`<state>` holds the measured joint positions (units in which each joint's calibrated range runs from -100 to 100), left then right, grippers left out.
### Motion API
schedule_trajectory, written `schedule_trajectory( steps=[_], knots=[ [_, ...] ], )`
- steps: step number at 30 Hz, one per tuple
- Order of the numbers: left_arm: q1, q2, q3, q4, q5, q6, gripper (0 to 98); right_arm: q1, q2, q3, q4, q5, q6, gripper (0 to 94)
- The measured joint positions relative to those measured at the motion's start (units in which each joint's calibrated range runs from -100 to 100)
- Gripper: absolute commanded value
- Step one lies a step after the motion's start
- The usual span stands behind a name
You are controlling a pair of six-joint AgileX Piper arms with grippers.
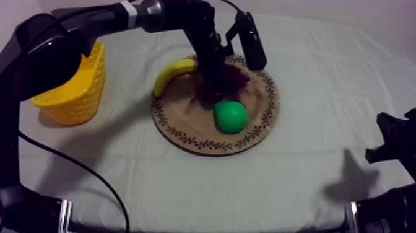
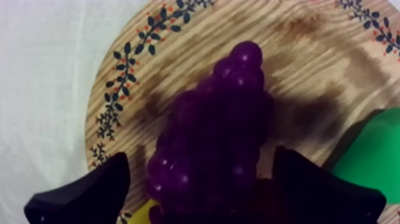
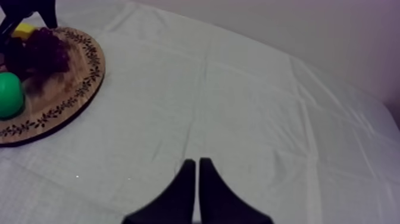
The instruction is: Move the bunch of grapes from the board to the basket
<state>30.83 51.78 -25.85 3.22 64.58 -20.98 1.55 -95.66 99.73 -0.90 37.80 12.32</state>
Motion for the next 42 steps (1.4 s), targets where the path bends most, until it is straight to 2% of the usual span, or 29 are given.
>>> schedule_trajectory(
  steps=[14,21,28,37,42],
  knots=[
    [-0.46,4.69,-6.44,0.92,5.27,0.57,95.7,0.00,0.00,0.00,0.00,0.00,0.00,0.2],
    [-0.39,5.20,-7.02,0.94,5.55,1.08,89.9,0.00,0.00,0.00,0.00,0.00,0.00,0.2],
    [-0.39,5.31,-7.28,0.90,5.55,1.71,78.0,0.00,0.00,0.00,0.00,0.00,0.05,0.2],
    [-0.39,5.69,-8.40,1.07,5.57,2.51,44.8,0.00,0.00,0.00,0.00,0.06,0.05,0.2],
    [-0.51,5.87,-8.88,1.18,5.87,2.88,39.4,0.00,0.00,0.00,0.00,0.06,0.03,0.2]
  ],
)
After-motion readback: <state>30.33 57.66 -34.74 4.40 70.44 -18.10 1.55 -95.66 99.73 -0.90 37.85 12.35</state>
